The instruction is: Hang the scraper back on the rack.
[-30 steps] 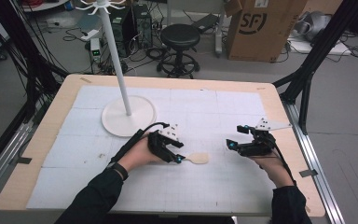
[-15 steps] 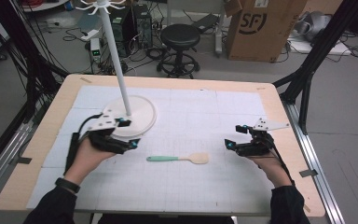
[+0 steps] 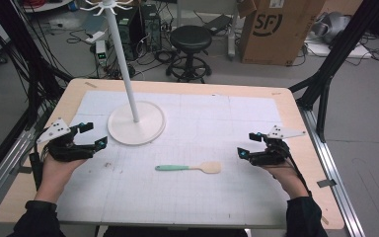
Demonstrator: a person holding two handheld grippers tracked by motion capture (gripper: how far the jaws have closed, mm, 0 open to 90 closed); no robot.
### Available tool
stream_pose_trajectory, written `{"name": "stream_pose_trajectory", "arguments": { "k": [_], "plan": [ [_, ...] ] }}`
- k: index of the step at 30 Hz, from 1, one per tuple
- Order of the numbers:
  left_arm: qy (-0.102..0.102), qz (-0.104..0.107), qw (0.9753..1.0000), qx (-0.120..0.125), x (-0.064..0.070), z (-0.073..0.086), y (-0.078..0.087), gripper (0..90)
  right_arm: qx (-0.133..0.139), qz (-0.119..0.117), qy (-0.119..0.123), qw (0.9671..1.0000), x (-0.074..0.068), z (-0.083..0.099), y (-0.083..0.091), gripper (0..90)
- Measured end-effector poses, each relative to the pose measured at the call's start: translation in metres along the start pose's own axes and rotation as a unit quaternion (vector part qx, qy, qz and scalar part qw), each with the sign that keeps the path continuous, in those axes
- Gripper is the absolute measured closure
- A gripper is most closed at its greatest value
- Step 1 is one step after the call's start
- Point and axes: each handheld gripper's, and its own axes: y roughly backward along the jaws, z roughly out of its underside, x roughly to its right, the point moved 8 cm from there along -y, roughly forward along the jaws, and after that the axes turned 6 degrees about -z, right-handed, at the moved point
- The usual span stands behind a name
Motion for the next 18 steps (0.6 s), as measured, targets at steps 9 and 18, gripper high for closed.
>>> {"name": "stream_pose_trajectory", "arguments": {
  "k": [9,18],
  "plan": [
    [-0.014,0.008,0.9998,-0.013,0.004,0.004,-0.004,19.3,-0.003,-0.016,0.008,0.9998,-0.006,-0.002,-0.01,15.3],
    [-0.007,0.002,0.9999,-0.009,-0.001,0.005,-0.002,19.3,-0.016,-0.055,0.027,0.998,-0.026,-0.005,-0.033,15.3]
  ]
}}
